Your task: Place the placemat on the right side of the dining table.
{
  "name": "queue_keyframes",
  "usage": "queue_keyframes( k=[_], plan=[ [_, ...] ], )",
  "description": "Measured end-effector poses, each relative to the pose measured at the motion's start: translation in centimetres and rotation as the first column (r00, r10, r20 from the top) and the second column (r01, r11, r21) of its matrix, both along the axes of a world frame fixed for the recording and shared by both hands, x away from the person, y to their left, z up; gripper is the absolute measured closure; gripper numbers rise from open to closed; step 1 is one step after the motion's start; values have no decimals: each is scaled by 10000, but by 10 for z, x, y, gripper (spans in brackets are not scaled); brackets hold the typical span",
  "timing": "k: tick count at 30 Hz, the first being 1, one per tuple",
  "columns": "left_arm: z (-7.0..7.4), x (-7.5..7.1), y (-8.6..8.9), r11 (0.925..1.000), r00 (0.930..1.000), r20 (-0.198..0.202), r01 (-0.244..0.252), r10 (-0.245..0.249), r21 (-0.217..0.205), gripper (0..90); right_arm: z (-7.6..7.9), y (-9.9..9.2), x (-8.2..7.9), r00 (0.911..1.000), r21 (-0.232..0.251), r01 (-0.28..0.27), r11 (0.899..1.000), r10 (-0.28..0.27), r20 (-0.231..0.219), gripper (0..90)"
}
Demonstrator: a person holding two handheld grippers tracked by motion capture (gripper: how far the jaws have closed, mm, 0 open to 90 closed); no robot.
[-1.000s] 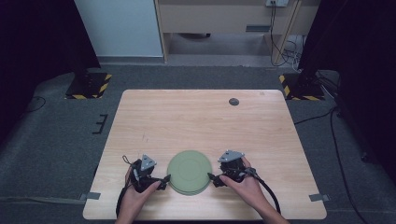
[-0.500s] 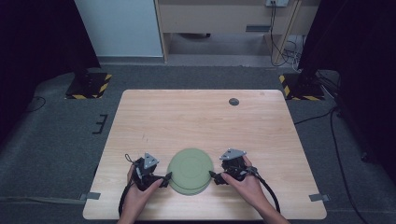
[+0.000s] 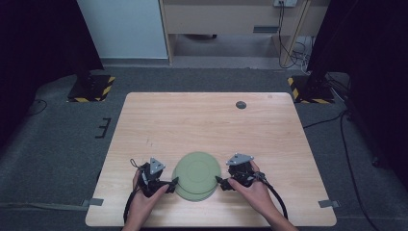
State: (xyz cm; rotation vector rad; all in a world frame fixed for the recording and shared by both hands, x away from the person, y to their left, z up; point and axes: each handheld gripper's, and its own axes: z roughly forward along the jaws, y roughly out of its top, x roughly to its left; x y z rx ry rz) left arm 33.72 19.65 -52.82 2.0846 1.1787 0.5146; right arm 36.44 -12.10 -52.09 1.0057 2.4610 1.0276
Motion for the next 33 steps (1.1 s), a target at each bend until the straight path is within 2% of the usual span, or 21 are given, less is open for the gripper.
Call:
queue_keyframes(
  k=[5, 11, 17, 20, 24, 27, 33],
  plan=[
    [0, 1, 0, 10000, 10000, -20, -46, 46, 23, 15, -2, -1, 1, 9999, -75, -61, 10000, 60, -149, 96],
    [1, 3, -2, 9999, 9999, 105, -92, 91, 145, 12, -4, -1, 5, 9999, -126, 82, 9999, -83, -148, 53],
    [1, 1, -1, 10000, 10000, 27, -23, 23, 44, 29, -3, -1, 2, 9998, -145, -15, 9999, 12, -198, 91],
    [1, 2, -3, 9999, 9999, 129, -64, 62, 143, 21, -4, 0, 4, 9998, -151, 95, 9998, -98, -146, 60],
    [1, 3, -4, 9999, 9998, 177, -132, 131, 65, 27, -4, -3, 9, 9991, -131, 421, 9990, -421, -3, 69],
    [2, 2, -4, 10000, 9999, 96, -95, 95, -8, 36, -4, -4, 9, 9987, -45, 492, 9988, -492, -107, 92],
    [0, 4, -4, 9998, 9998, 85, -181, 181, 43, 29, -3, -1, 4, 9998, -77, 216, 9997, -216, -57, 82]
  ],
)
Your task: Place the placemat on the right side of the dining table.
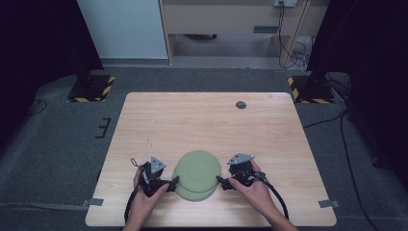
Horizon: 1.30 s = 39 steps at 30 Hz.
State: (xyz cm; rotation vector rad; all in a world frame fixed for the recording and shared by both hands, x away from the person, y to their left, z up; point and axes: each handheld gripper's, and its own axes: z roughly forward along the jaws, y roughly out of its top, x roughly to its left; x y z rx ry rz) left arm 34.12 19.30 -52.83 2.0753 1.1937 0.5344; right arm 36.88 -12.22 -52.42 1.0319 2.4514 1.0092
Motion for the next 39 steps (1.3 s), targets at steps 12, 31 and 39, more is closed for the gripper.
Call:
queue_keyframes(
  k=[12, 31, 39],
  plan=[
    [0, 0, -1, 10000, 10000, -59, 58, -58, -60, 26, -1, -2, 2, 9999, 69, 142, 9999, -142, -44, 93],
    [0, 0, -3, 9997, 9999, 13, 152, -151, -194, 35, 0, -2, 6, 9993, 164, 368, 9992, -367, -52, 99],
    [-2, 2, -4, 9997, 9999, -45, 134, -135, -199, 8, 1, 0, 4, 9996, 129, 268, 9996, -268, 29, 87]
  ],
)
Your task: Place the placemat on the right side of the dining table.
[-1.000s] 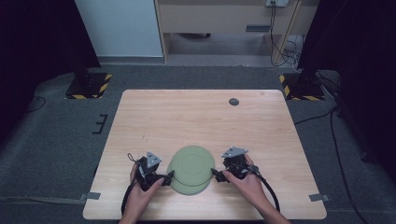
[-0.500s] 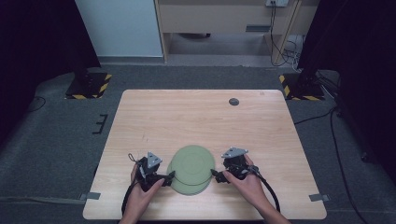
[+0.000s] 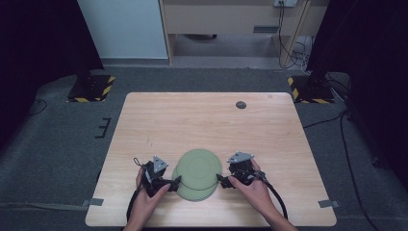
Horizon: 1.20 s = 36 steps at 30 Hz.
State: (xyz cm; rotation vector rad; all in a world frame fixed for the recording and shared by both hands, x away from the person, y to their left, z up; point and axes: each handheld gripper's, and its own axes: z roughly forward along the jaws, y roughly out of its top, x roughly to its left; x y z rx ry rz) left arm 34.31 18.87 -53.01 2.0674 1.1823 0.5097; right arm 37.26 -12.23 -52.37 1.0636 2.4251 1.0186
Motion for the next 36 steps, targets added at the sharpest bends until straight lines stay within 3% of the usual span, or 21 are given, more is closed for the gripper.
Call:
queue_keyframes(
  k=[12, 14, 15, 17, 21, 22, 24, 25, 29, 30, 33, 36],
  plan=[
    [0, 0, 0, 9999, 10000, -43, -84, 84, -79, 11, 2, -3, 0, 9998, 156, -94, 9998, 97, -194, 109],
    [0, -1, 0, 10000, 10000, -28, -71, 71, -64, 12, 6, -4, 2, 9989, 434, -100, 9990, 120, -461, 98],
    [0, -1, 0, 9999, 10000, -27, -58, 58, -105, 15, 9, -3, 4, 9979, 332, -241, 9992, 261, -599, 77],
    [0, -2, 1, 9999, 10000, -33, -27, 26, -142, 28, 18, 1, 11, 9974, -8, -430, 9991, 428, -573, 82],
    [0, -3, 1, 9999, 10000, -35, 26, -27, -152, 28, 25, 11, 22, 9940, -200, -852, 9962, 836, -698, 91],
    [0, -3, 1, 9999, 10000, -29, 46, -46, -131, 27, 30, 18, 32, 9925, -173, -1001, 9948, 987, -719, 159],
    [0, -2, -1, 10000, 10000, -15, 7, -7, -70, 23, 30, 20, 35, 9921, -168, -1033, 9945, 1018, -732, 165],
    [-1, 0, -2, 10000, 10000, -23, -10, 9, -64, 3, 29, 28, 45, 9885, -130, -1144, 9933, 1126, -1005, 178],
    [-1, -2, 0, 9998, 10000, -18, -2, 1, -179, 21, 24, 34, 56, 9859, -210, -1148, 9932, 1113, -1248, 207],
    [0, -3, 0, 9999, 10000, -20, 46, -46, -137, 28, 19, 35, 62, 9830, 14, -1013, 9949, 1003, -1539, 227],
    [0, -4, -1, 9998, 9999, -48, 104, -104, -154, 29, 14, 35, 67, 9809, 96, -869, 9962, 872, -1738, 230],
    [-1, -2, -3, 9999, 9999, -43, 91, -92, -106, 14, 8, 32, 72, 9725, 406, -896, 9951, 962, -2119, 239]
  ],
)
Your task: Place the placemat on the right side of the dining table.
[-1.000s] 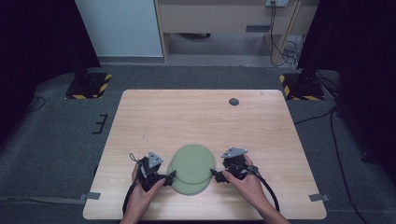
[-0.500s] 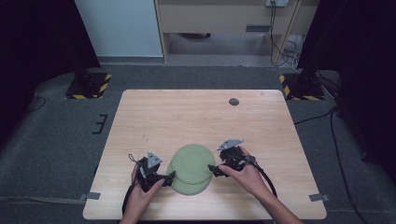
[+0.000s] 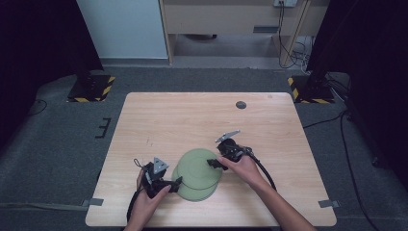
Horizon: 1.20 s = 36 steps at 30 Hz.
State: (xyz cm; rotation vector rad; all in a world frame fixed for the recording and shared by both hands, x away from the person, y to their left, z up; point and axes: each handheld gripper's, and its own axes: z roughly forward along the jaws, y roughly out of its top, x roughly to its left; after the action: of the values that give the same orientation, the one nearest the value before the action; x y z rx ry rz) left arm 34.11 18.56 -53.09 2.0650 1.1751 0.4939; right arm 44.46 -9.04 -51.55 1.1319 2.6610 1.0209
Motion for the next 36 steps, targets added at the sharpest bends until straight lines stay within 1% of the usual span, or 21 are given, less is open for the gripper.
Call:
queue_keyframes(
  k=[1, 2, 5, 6, 10, 12, 14, 16, 19, 20, 22, 23, 24, 26, 27, 28, 29, 31, 32, 35, 36],
  plan=[
    [0, 0, 0, 10000, 10000, -4, 3, -3, 4, 6, -1, -1, 1, 9999, 133, -3, 9999, 4, -103, 242],
    [-1, 1, 1, 9999, 10000, -67, -19, 19, -124, 3, -3, -2, 2, 9996, 384, -86, 9992, 97, -269, 261],
    [-1, 1, 1, 9999, 10000, -69, -29, 28, -141, 3, -4, -1, 2, 9993, 502, -194, 9985, 209, -308, 262],
    [-1, 1, 1, 9999, 10000, -53, -32, 32, -129, 3, -4, -1, 2, 9988, 655, -238, 9976, 266, -416, 278],
    [-1, 1, 1, 9999, 10000, -49, -42, 41, -137, 3, -3, 2, 0, 9972, 786, -389, 9962, 437, -606, 306],
    [-1, 1, 1, 9999, 10000, -52, -41, 40, -141, 3, -2, 4, -2, 9979, 580, -397, 9975, 426, -487, 309],
    [-1, 1, 1, 9999, 10000, -68, -41, 40, -152, 3, 4, 2, -3, 9989, 695, -239, 9973, 267, -390, 355],
    [-1, 1, 1, 9999, 10000, -75, -44, 43, -159, 3, 8, 0, -3, 9991, 814, -204, 9965, 234, -357, 364],
    [-2, 1, 1, 9998, 9999, -107, -49, 46, -201, 2, 27, -4, -8, 9995, 1584, -177, 9872, 218, -245, 405],
    [-2, 1, 1, 9998, 9999, -117, -61, 59, -211, 2, 39, -4, -13, 9987, 1906, -468, 9806, 497, -104, 428],
    [-2, 1, 1, 9998, 9999, -110, -76, 74, -203, 3, 44, -4, -18, 9969, 2297, -694, 9708, 759, -195, 460],
    [-2, 1, 1, 9998, 9999, -110, -76, 74, -203, 3, 44, -4, -18, 9969, 2297, -694, 9708, 759, -195, 460],
    [-2, 1, 1, 9998, 9999, -109, -83, 80, -196, 3, 40, -3, -23, 9919, 2245, -1096, 9683, 1211, -378, 483],
    [-2, 1, 2, 9997, 9999, -116, -93, 91, -211, 3, 38, -4, -24, 9906, 2238, -1196, 9673, 1312, -380, 486],
    [-2, 1, 2, 9996, 9998, -143, -106, 102, -264, 3, 31, -8, -24, 9913, 1895, -1213, 9743, 1287, -269, 533],
    [-2, 1, 2, 9996, 9998, -143, -106, 102, -264, 2, 31, -8, -24, 9913, 1895, -1213, 9743, 1287, -269, 533],
    [-2, 2, 3, 9995, 9998, -172, -108, 103, -305, 2, 26, -16, -20, 9943, 1743, -883, 9807, 972, -429, 613],
    [-2, 2, 3, 9995, 9998, -168, -118, 113, -306, 2, 24, -18, -19, 9941, 1821, -833, 9798, 945, -537, 636],
    [-2, 2, 3, 9995, 9998, -166, -120, 115, -307, 2, 20, -19, -18, 9941, 1725, -837, 9815, 943, -545, 658],
    [-2, 1, 3, 9995, 9998, -151, -118, 113, -293, 3, 17, -20, -16, 9959, 1405, -796, 9869, 847, -305, 712],
    [-2, 1, 2, 9995, 9998, -134, -116, 112, -277, 3, 17, -20, -15, 9962, 1460, -755, 9864, 811, -331, 724]
  ],
)
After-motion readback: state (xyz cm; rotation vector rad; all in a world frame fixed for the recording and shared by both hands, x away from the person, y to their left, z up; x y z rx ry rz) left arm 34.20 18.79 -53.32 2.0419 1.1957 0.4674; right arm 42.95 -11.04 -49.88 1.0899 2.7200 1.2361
